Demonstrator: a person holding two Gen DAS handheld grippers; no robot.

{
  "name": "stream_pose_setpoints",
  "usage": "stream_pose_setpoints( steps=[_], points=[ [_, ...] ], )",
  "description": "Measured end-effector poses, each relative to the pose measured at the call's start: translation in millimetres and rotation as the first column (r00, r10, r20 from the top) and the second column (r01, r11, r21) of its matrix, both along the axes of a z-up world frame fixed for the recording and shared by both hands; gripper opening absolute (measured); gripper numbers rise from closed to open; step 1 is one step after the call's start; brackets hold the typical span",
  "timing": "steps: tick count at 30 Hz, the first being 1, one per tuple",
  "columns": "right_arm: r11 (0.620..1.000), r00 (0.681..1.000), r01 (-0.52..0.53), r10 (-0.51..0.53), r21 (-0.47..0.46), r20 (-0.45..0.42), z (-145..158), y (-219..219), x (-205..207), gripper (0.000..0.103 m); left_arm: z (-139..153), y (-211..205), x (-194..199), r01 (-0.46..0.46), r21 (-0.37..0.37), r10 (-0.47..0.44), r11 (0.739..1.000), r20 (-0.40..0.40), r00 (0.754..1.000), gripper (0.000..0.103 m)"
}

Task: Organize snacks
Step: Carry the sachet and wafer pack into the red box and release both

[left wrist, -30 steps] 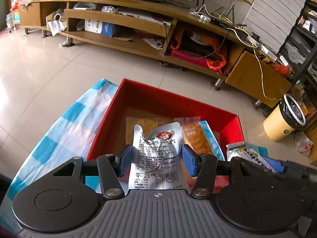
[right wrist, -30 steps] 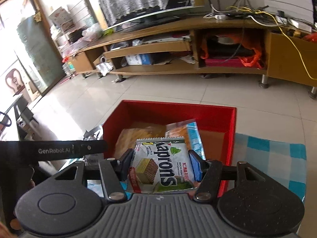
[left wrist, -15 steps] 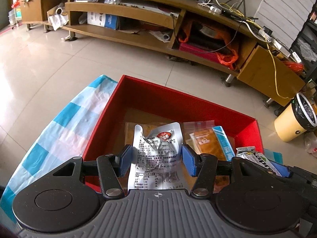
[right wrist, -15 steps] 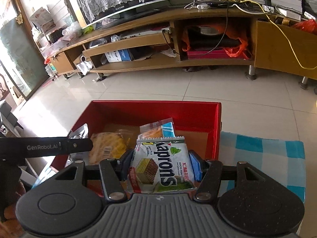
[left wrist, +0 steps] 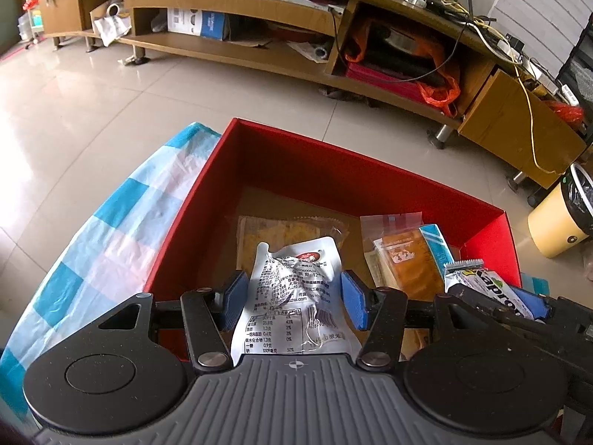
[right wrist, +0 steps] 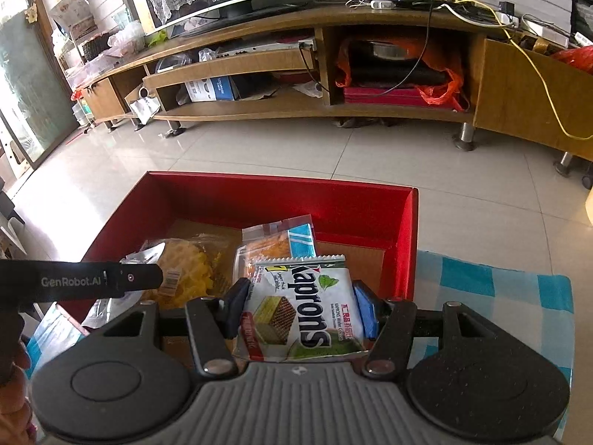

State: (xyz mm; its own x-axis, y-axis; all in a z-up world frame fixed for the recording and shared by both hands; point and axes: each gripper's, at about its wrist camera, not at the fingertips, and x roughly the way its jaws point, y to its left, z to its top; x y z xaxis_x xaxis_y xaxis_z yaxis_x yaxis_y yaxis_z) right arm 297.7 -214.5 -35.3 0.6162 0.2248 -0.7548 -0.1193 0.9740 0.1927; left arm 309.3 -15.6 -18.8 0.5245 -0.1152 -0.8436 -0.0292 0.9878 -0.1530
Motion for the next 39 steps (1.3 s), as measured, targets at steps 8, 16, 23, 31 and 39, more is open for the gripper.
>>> stream_pose_setpoints(
  steps=[8, 16, 23, 31, 39],
  points=[
    [1.0, 1.0, 0.009, -0.009, -0.021, -0.01, -7, -3, 6, 0.058, -7, -1, 3, -0.003, 0.006, 0.003, 1.0, -0.02, 1.0, 0.064],
    [1.0, 1.0, 0.014, -0.014, -0.02, -0.025, -9, -5, 8, 0.059, -2, 0, 2, -0.01, -0.001, 0.01, 1.0, 0.0, 1.0, 0.075],
    [0.999, 1.0, 0.023, -0.023, -0.033, -0.001, -1, -5, 5, 0.059, 4, 1, -2, -0.006, -0.003, 0.006, 1.0, 0.016, 1.0, 0.079],
    [0.998, 0.999, 0.015, -0.013, -0.064, 0.034, 14, -4, -10, 0.059, 17, 2, -17, 0.014, -0.007, -0.014, 1.0, 0.044, 0.999, 0.081],
    [0.997, 0.998, -0.01, 0.015, -0.072, 0.064, 32, 3, -41, 0.059, 30, 4, -48, 0.06, 0.002, -0.06, 0.998, 0.067, 0.996, 0.082]
  ],
)
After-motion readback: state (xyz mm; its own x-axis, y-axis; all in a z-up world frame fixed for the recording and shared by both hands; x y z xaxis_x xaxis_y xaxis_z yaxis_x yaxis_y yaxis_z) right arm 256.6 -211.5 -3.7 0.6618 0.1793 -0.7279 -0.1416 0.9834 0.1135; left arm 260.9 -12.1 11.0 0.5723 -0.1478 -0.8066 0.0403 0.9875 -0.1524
